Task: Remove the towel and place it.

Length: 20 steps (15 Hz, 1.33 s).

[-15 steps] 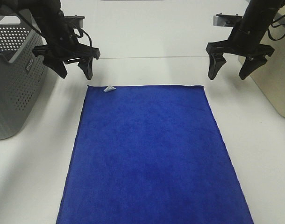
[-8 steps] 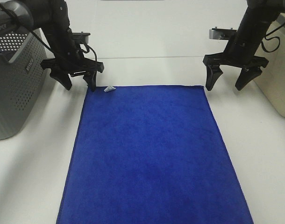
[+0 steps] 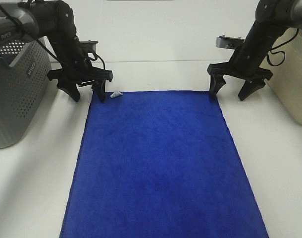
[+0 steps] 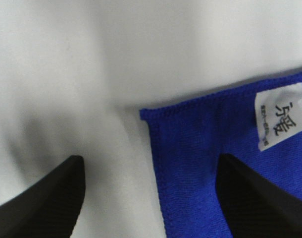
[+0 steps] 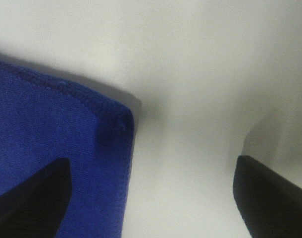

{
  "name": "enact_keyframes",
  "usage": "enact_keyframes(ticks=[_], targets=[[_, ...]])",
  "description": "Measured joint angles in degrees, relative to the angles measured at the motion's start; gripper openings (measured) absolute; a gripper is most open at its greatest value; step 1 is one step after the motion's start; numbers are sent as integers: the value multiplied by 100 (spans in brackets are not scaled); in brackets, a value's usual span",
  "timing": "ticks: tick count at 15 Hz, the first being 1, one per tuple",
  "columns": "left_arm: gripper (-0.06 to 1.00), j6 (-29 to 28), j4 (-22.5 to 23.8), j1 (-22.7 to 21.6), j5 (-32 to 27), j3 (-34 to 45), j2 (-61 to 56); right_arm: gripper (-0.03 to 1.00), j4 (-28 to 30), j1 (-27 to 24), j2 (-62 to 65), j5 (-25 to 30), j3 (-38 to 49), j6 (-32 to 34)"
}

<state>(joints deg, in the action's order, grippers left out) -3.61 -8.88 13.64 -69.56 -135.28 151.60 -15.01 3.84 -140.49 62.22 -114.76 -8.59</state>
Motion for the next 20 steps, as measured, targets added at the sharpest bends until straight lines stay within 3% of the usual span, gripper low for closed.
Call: enact_keyframes(ticks=[20], targets=[[69, 0, -97, 0, -6, -11, 0, 86, -235, 0, -149, -17, -57, 11]])
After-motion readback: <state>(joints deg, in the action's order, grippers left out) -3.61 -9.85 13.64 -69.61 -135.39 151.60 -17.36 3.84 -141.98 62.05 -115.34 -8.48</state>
